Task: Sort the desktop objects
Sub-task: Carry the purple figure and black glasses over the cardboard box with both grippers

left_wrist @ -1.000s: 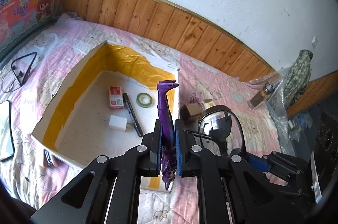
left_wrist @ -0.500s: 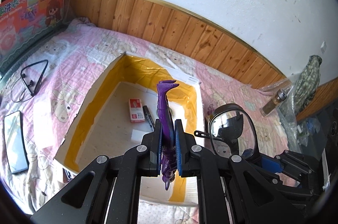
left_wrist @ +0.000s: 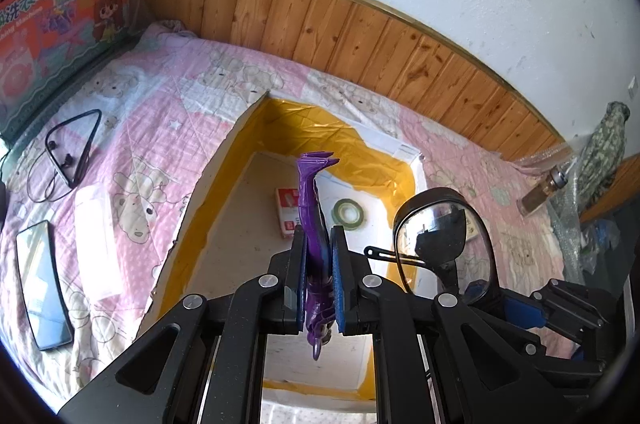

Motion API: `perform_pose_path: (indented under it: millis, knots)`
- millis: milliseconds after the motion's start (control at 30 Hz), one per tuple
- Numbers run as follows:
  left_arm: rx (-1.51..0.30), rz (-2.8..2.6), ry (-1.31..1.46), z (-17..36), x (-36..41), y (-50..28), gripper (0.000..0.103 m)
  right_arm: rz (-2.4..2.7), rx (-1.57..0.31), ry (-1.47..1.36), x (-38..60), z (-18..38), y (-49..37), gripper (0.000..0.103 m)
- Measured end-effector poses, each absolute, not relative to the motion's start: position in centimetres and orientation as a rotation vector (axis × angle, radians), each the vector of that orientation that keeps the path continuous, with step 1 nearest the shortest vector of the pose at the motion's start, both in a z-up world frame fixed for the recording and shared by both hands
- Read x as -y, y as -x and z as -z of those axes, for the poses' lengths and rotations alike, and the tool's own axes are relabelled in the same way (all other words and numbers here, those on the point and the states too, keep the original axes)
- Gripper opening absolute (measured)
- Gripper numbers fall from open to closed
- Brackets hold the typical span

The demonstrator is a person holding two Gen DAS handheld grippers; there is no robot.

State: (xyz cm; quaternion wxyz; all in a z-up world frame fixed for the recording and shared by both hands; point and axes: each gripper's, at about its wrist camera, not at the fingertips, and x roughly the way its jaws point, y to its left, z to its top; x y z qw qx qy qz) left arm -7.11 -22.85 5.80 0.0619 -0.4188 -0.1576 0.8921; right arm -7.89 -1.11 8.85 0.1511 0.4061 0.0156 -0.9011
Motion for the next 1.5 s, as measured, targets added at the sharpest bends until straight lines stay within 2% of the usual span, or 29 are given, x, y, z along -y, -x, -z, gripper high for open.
perform_pose_path:
  millis: [300,800,967,1500]
  knots:
    - [0.437,-2.695,1.391,-3.3,23.8,8.8,0.011,2.538,-0.020,-1.237,2.3,-7.4,11.6,0.020]
    - [0.543,-2.611,1.506,-0.3,25.5,10.0,0.011,2.494,0.017,-1.383,3.9,-5.2,18.2,0.020]
    - [0.601,-2.555,1.535,0.7,25.7,10.5,0.011,2.480,0.084,-1.430,4.0,-4.3,20.8,0.020]
    - [0.603,-2.497,1.626,2.4,25.7,11.0,0.011,2.401,0.397,-1.563,4.0,0.3,27.7,0.020]
